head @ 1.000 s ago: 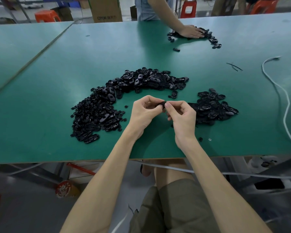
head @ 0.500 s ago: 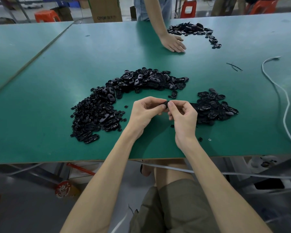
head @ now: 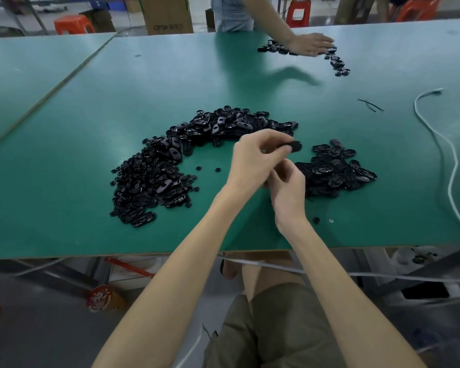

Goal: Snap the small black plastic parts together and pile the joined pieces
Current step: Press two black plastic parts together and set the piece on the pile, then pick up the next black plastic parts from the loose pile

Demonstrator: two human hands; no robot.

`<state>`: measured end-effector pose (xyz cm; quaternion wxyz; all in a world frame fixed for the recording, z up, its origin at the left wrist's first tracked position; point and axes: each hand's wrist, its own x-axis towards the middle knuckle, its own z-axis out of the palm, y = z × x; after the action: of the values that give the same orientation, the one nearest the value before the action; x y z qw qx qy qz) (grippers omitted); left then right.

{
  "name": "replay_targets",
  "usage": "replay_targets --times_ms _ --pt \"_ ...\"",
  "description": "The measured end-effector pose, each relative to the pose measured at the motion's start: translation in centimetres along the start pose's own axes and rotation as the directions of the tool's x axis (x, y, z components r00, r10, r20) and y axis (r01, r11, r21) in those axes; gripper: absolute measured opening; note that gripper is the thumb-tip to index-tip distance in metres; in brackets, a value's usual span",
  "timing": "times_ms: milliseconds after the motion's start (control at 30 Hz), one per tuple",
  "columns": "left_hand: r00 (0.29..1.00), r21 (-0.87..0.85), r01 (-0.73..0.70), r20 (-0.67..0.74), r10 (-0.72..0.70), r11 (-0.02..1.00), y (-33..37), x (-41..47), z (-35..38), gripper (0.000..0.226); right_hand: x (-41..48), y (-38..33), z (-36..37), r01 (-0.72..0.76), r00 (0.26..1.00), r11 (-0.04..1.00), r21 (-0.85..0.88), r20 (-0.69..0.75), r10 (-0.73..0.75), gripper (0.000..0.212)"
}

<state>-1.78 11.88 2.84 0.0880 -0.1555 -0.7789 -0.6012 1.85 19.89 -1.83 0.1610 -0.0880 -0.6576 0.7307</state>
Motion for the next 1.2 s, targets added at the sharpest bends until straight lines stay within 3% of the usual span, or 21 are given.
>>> replay_targets --times_ms 33,167,233,333,467,567,867,1100,1200 --pt "0.998 0.045 -0.013 0.065 0.010 0.999 0.7 0.4 0.8 0.017 0.0 0.1 -0.1 0.007 1.000 1.000 0.007 0.008 -0.007 0.018" --pt "0.959 0.232 -0.047 0.282 -0.021 0.972 2.2 1.5 3.6 0.017 -0.3 0.4 -0.7 0.084 0.996 0.962 -0.260 -0.001 -0.087 0.021" --pt "0.940 0.293 -0.039 0.336 -0.064 0.955 2.2 1.7 4.2 0.017 -0.4 0.0 -0.7 0.093 0.994 0.974 -0.205 -0.045 -0.104 0.029" --pt "0.967 0.302 -0.027 0.250 -0.052 0.953 1.6 2.0 3.7 0.020 -0.5 -0.5 -0.4 -0.006 1.000 1.000 0.010 0.007 0.006 0.017" --pt "0.995 0.470 0.084 0.010 -0.100 0.879 -0.1 3.4 1.4 0.026 -0.2 0.0 -0.3 -0.037 0.999 0.998 -0.042 -0.024 0.036 0.016" --pt "0.987 0.589 0.094 0.053 -0.155 0.802 -1.4 4.3 0.7 0.020 -0.1 -0.1 -0.2 -0.058 0.998 0.996 -0.062 -0.032 0.056 0.018" --pt "0.981 0.610 0.070 0.102 -0.167 0.789 -2.4 4.7 0.5 0.025 -0.2 -0.2 0.0 -0.066 0.995 0.997 -0.035 -0.070 0.064 0.016" --pt "0.991 0.772 -0.087 0.131 -0.024 0.630 -3.5 3.4 0.2 0.023 -0.1 -0.3 0.0 -0.062 0.994 0.998 0.003 -0.090 0.062 0.016" --pt "0.999 0.728 -0.030 0.007 0.036 0.685 -3.3 2.7 -0.3 0.022 -0.1 -0.3 0.0 -0.062 0.994 0.998 -0.003 -0.092 0.061 0.016"
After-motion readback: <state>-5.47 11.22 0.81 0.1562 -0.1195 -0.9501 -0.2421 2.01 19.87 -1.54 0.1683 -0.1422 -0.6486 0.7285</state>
